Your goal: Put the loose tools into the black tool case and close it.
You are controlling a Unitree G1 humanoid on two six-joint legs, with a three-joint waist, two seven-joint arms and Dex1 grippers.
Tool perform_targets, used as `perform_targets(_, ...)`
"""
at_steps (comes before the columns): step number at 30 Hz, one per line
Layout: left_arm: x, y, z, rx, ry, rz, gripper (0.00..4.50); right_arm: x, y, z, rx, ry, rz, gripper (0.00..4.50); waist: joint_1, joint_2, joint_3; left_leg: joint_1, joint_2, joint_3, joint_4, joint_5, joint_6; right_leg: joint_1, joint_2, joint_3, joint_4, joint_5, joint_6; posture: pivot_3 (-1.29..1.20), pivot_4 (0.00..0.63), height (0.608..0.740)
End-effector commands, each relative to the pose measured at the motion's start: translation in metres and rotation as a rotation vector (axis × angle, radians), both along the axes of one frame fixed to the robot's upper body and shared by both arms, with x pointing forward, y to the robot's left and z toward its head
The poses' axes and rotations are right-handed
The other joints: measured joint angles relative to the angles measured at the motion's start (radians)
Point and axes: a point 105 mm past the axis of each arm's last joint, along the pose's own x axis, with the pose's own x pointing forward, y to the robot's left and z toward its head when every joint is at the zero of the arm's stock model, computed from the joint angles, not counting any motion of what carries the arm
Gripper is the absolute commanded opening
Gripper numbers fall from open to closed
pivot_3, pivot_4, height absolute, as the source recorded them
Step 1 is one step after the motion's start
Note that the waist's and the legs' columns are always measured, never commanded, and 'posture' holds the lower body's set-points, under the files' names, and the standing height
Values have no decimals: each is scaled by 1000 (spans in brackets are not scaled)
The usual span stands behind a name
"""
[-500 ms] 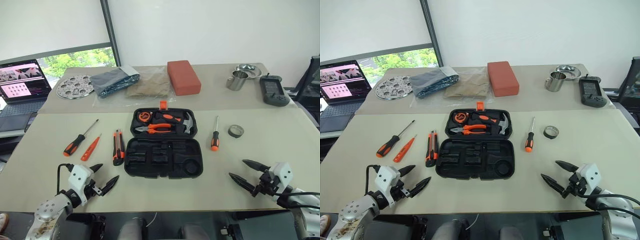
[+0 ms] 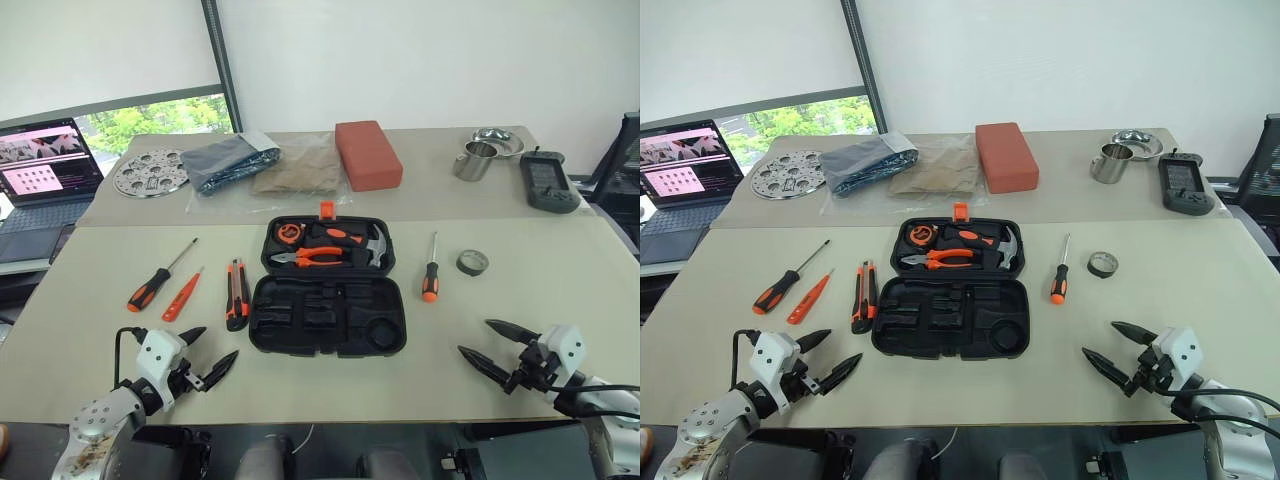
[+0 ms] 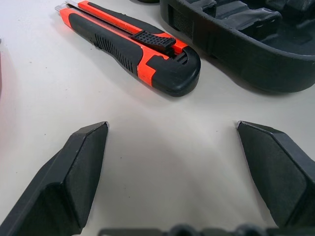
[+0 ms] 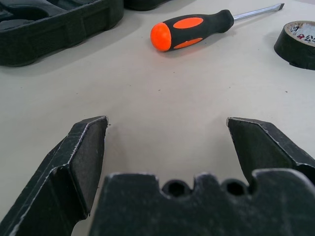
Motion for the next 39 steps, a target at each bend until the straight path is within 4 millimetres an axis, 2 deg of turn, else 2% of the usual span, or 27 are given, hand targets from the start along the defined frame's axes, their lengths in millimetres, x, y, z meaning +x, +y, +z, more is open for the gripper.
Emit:
perform_targets(1, 3, 1, 30, -22, -102, -29, 4500, 9, 9, 49, 45, -138, 73, 4479, -2, 0, 0, 0, 0, 0, 0, 0, 0, 0, 0, 0, 0, 0, 0, 0, 150, 740)
perform_targets(5, 15, 9, 75, -91, -215, 3, 4500, 17, 36, 86, 101, -184, 196, 4479, -4, -1, 4, -2, 1, 0, 2, 1, -1, -4, 3, 0, 6, 0, 0, 0, 150, 740)
perform_targets(7, 23, 17, 91, -89, -258, 27, 4500, 20, 54, 99, 99, -186, 279, 4479, -2, -1, 4, -2, 2, 0, 2, 2, -2, -4, 8, 0, 7, 0, 0, 0, 150, 740)
perform_targets(11, 42, 39, 102, -83, -252, 165, 4500, 25, 81, 112, 102, -181, 369, 4479, 0, -1, 4, -1, 1, -1, 3, 2, -2, -3, 10, 0, 7, 0, 0, 0, 150, 740)
perform_targets(14, 59, 69, 106, -6, -235, 316, 4500, 31, 109, 126, 118, -218, 432, 4479, 1, -1, 4, -1, 1, 0, 3, 2, -1, -4, 10, 0, 7, 0, 1, 0, 150, 740)
perform_targets(16, 70, 91, 104, 37, -209, 394, 4500, 31, 127, 131, 118, -219, 483, 4479, 0, -4, 6, -2, 1, -1, 3, 2, -2, -5, 11, 0, 8, 0, 1, 0, 150, 740)
perform_targets(23, 96, 122, 92, 46, -113, 419, 4500, 28, 156, 140, 129, -227, 550, 4479, 5, -5, 6, -2, 1, 1, 1, 3, -2, -6, 11, -2, 8, 0, 1, 0, 150, 740)
perform_targets(29, 110, 121, 64, 37, 94, 277, 4500, 29, 162, 147, 112, -254, 566, 4479, 8, -5, 6, -2, 0, 2, 2, 3, -3, -8, 12, -3, 10, 0, 1, 0, 150, 740)
perform_targets(36, 114, 128, 43, 89, 250, 233, 4500, 25, 160, 146, 109, -254, 553, 4479, 8, -5, 6, -3, 1, 3, 2, 3, -3, -11, 13, -3, 12, 0, 0, 0, 150, 740)
perform_targets(37, 114, 129, 42, 100, 259, 227, 3955, 24, 160, 146, 110, -253, 549, 4500, 8, -5, 6, -3, 1, 3, 2, 3, -3, -11, 13, -3, 12, 0, 0, 0, 150, 740)
perform_targets(39, 116, 130, 42, 128, 263, 220, 3447, 22, 158, 146, 116, -252, 538, 4500, 8, -5, 6, -3, 1, 3, 2, 3, -3, -12, 13, -2, 13, 0, 1, 0, 150, 740)
